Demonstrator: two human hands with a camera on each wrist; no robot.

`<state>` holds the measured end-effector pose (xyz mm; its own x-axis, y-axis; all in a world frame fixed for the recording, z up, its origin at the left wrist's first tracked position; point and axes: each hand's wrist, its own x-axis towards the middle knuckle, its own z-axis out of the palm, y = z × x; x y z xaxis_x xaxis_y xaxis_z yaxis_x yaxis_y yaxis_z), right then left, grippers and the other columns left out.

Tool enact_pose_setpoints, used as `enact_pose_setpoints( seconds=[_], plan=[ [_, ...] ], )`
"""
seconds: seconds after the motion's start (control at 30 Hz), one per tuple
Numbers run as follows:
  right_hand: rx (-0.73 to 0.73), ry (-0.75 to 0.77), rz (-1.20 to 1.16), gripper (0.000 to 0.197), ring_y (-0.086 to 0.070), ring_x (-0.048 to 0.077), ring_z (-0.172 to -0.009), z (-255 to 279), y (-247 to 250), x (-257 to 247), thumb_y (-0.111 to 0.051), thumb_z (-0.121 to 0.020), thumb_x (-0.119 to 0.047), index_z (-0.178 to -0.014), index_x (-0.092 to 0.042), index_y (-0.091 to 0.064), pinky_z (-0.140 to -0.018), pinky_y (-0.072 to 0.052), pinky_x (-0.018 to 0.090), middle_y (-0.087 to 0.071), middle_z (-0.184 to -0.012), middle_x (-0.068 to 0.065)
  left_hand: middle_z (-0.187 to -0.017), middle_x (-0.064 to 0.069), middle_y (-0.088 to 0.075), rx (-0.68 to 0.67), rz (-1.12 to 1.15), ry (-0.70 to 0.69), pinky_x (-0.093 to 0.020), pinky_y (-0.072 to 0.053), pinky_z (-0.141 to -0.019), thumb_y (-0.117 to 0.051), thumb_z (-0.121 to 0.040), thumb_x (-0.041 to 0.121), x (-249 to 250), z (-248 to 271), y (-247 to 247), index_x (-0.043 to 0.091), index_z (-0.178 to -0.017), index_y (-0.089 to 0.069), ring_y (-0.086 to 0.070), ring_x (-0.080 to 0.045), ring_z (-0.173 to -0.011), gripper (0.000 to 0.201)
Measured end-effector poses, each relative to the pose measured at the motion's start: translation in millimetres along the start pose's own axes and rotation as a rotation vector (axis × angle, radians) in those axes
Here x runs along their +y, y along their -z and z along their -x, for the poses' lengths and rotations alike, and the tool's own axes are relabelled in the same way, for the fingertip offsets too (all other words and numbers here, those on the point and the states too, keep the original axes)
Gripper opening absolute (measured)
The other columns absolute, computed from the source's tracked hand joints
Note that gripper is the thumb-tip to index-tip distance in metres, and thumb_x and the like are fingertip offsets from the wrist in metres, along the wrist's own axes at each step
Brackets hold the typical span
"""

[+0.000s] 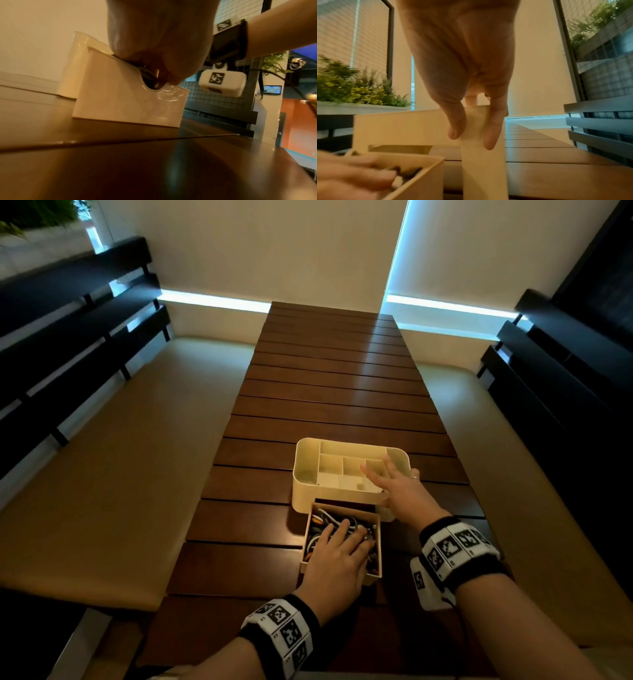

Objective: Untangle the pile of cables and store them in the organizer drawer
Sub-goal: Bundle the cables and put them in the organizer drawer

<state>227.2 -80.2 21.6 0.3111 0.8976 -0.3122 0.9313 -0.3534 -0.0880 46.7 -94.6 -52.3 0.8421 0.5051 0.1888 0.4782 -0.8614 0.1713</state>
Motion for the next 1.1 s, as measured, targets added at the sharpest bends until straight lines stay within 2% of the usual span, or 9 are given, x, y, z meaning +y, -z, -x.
enact_pose_setpoints(
  seconds=[0.2,0.43,0.5,0.57,0.67,0.87,0.97,1.03,1.1],
  plan=[
    [0.040,-0.036,0.053,0.077,-0.012,0.056,-0.134,18.3,-15.9,-0.8,-0.039,-0.096,-0.007,-0.141,-0.052,0.003,-0.109,-0.027,0.052,0.013,-0.157,0.003,-0.115,0.006,-0.068,0.080,0.006,0.000,-0.043,-0.048,-0.095,-0.040,-0.086,0.035,-3.1,-5.5,-6.9,0.027,-0.107,-0.071,-0.062,-0.025,-0.112,0.039],
    [0.075,0.000,0.093,0.069,-0.030,0.047,-0.132,23.1,-21.5,-10.7,-0.039,-0.097,-0.018,-0.143,-0.048,0.004,-0.111,-0.020,0.053,0.007,-0.157,0.009,-0.117,0.005,-0.066,0.220,0.063,-0.133,-0.040,-0.043,-0.101,-0.043,-0.089,0.034,-15.1,-5.4,-13.4,0.026,-0.111,-0.068,-0.059,-0.023,-0.114,0.034],
    [0.089,0.074,0.111,0.068,-0.042,0.034,-0.128,26.6,-18.0,-6.7,-0.038,-0.097,-0.016,-0.144,-0.045,0.001,-0.111,-0.018,0.051,-0.012,-0.157,0.004,-0.116,0.005,-0.066,0.234,0.055,-0.185,-0.039,-0.043,-0.101,-0.042,-0.089,0.034,-21.4,-6.9,-12.5,0.026,-0.111,-0.068,-0.059,-0.021,-0.113,0.034],
    [0.092,0.151,0.107,0.068,-0.048,0.024,-0.122,30.4,-14.1,-4.3,-0.037,-0.097,-0.013,-0.143,-0.046,0.001,-0.111,-0.017,0.047,-0.040,-0.144,-0.006,-0.115,0.006,-0.067,0.234,0.051,-0.248,-0.035,-0.039,-0.103,-0.041,-0.090,0.035,-27.6,-9.2,-10.1,0.027,-0.111,-0.067,-0.057,-0.018,-0.111,0.035],
    [0.062,0.166,0.066,0.063,-0.046,0.026,-0.119,30.2,-10.3,-0.8,-0.032,-0.099,-0.013,-0.143,-0.047,-0.002,-0.111,-0.017,0.044,-0.052,-0.130,-0.010,-0.113,0.006,-0.067,0.228,0.045,-0.285,-0.031,-0.029,-0.102,-0.041,-0.091,0.035,-32.0,-12.0,-10.0,0.026,-0.110,-0.068,-0.058,-0.017,-0.107,0.034],
    [-0.004,0.145,0.033,0.065,-0.040,0.025,-0.111,40.2,-3.1,-7.6,-0.034,-0.098,-0.013,-0.143,-0.044,-0.001,-0.106,-0.021,0.037,-0.050,-0.135,-0.009,-0.114,0.002,-0.062,0.264,0.008,-0.259,-0.033,-0.037,-0.097,-0.045,-0.093,0.034,-30.5,-16.6,-15.9,0.022,-0.113,-0.061,-0.054,-0.017,-0.102,0.028],
    [0.004,0.127,-0.024,0.063,-0.034,0.019,-0.101,46.1,1.5,-10.8,-0.034,-0.098,-0.009,-0.145,-0.041,-0.008,-0.103,-0.027,0.033,-0.051,-0.134,-0.007,-0.121,-0.008,-0.050,0.330,-0.006,-0.284,-0.039,-0.034,-0.098,-0.053,-0.092,0.034,-33.0,-13.5,-20.1,0.018,-0.102,-0.051,-0.051,-0.023,-0.101,0.019],
    [0.002,0.108,-0.043,0.065,-0.034,0.022,-0.107,47.3,1.1,-12.3,-0.034,-0.097,-0.006,-0.145,-0.043,-0.010,-0.104,-0.027,0.033,-0.050,-0.134,-0.006,-0.114,-0.003,-0.049,0.367,-0.059,-0.239,-0.041,-0.031,-0.094,-0.060,-0.087,0.037,-31.7,-10.6,-20.6,0.019,-0.093,-0.050,-0.048,-0.023,-0.104,0.021],
    [0.001,0.102,-0.028,0.067,-0.034,0.025,-0.109,46.4,-0.4,-13.7,-0.032,-0.096,-0.003,-0.145,-0.043,-0.009,-0.104,-0.027,0.034,-0.052,-0.133,-0.005,-0.097,0.001,-0.056,0.397,-0.091,-0.193,-0.039,-0.033,-0.083,-0.061,-0.085,0.035,-25.1,-9.5,-17.0,0.021,-0.083,-0.057,-0.049,-0.020,-0.097,0.015]
  ],
)
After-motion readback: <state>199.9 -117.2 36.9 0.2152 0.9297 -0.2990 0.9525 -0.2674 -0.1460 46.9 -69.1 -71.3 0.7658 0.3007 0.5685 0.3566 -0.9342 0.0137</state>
